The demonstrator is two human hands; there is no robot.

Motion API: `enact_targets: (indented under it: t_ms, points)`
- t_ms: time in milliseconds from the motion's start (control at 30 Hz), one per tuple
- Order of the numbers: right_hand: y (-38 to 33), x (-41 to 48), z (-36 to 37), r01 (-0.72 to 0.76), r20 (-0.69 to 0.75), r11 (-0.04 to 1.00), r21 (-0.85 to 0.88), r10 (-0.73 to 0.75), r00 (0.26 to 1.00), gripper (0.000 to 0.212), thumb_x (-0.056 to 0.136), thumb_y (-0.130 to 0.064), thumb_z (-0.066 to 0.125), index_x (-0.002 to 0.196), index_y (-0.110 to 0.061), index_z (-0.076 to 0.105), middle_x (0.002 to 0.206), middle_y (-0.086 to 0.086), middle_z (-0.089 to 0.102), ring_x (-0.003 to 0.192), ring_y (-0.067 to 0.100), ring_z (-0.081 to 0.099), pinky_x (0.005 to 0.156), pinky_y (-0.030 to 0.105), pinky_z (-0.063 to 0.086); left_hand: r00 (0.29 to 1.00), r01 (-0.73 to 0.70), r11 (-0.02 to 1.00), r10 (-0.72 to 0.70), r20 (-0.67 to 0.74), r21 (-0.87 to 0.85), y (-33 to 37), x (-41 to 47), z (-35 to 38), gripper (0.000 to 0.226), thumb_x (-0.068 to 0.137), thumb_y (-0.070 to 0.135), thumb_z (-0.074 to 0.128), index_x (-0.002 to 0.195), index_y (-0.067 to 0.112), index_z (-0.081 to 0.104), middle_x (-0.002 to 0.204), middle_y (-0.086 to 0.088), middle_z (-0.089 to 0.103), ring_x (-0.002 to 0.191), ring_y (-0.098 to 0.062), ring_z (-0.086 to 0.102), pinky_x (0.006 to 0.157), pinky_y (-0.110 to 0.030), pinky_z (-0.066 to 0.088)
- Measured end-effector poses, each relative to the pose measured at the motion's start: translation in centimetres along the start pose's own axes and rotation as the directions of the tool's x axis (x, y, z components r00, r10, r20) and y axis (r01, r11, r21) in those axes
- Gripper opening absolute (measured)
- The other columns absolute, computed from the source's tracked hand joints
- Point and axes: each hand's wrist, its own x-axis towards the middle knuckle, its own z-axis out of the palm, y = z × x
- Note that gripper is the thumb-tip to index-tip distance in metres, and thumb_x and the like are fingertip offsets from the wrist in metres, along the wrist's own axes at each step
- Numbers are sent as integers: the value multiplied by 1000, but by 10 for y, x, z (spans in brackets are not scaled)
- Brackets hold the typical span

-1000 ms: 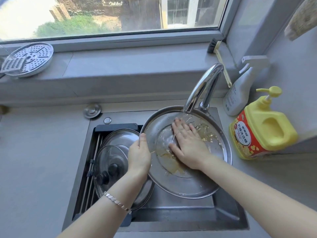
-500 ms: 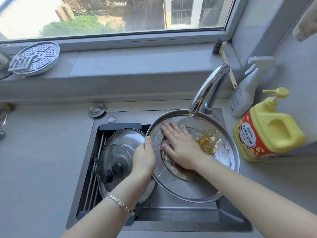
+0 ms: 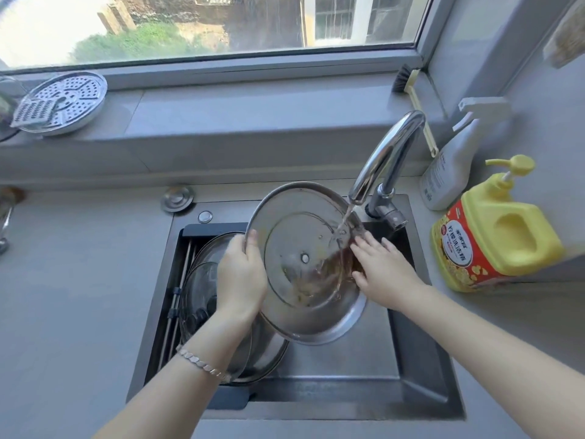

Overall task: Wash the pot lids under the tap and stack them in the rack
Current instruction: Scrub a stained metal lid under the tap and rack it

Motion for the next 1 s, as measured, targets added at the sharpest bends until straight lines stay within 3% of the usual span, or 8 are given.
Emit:
enact_targets:
  t_ms: [167, 333, 467, 567, 733, 867, 933, 1000]
  points:
    - [13, -17, 12, -104, 26, 994, 16, 103, 994, 44, 97, -28, 33, 138, -14, 39, 153, 1, 26, 144, 17, 10, 116, 37, 5, 958, -264, 924, 285, -38, 276, 21, -2, -3, 15, 96, 13, 37, 88, 10, 50, 73, -13, 58, 72, -39, 50, 60, -36, 31]
    - [-5, -27, 17, -39, -113, 996, 76, 47, 992, 43, 97, -21, 33, 138, -11, 39, 152, 2, 29, 143, 17, 16, 116, 33, 6, 896, -411, 827, 445, 0, 383, 34, -16, 3, 18, 96, 11, 38, 103, 6, 54, 80, -18, 64, 74, -42, 57, 63, -37, 34]
    - [-35, -30, 21, 70, -178, 929, 362, -5, 984, 55, 100, -29, 33, 148, -9, 15, 157, 2, 6, 145, 14, 4, 115, 24, 0, 981, -185, 977, 190, -37, 103, 24, -8, 3, 27, 97, 14, 36, 74, 9, 49, 63, -5, 50, 64, -31, 45, 57, -34, 32]
    - [-48, -20, 26, 21, -147, 892, 451, 51, 988, 66, 98, -43, 24, 149, -9, -1, 156, 3, -11, 144, 14, -11, 113, 25, -8, 999, -19, 1000, 18, -47, -24, 17, -11, 3, 37, 99, 19, 35, 62, 15, 37, 59, 2, 41, 55, -15, 36, 50, -24, 28]
    - [-55, 21, 13, -82, -288, 860, 504, 256, 923, 75, 85, -46, 10, 148, -7, 2, 157, 6, -5, 144, 15, -9, 117, 35, -7, 995, 28, 993, -38, -93, -112, 18, -14, 11, 32, 98, 12, 34, 66, 16, 37, 62, 5, 41, 57, -10, 36, 61, -31, 26]
    - [-57, 39, -7, -130, -364, 846, 517, 355, 861, 81, 81, -51, 6, 148, -6, 11, 157, 10, 9, 145, 19, -2, 115, 36, -9, 994, 22, 990, -37, -105, -137, 24, -11, 12, 36, 97, 10, 35, 62, 18, 34, 60, 3, 39, 54, -11, 34, 54, -32, 22]
    - [-58, 37, -16, 4, -402, 896, 444, 196, 894, 84, 76, -50, 1, 148, -8, 13, 157, 9, 10, 145, 18, -1, 115, 35, -7, 993, 65, 986, -79, -86, -152, 19, -7, 13, 37, 96, 9, 36, 60, 16, 33, 59, 2, 37, 55, -16, 34, 56, -32, 25]
    - [-73, 24, -15, 275, -381, 903, 331, -139, 914, 81, 77, -47, 1, 148, -11, 11, 157, 4, 3, 141, 9, -10, 116, 32, -7, 988, 129, 979, -141, -67, -158, 10, -1, 17, 35, 94, 8, 40, 59, 13, 37, 58, 0, 39, 62, -24, 37, 61, -32, 28]
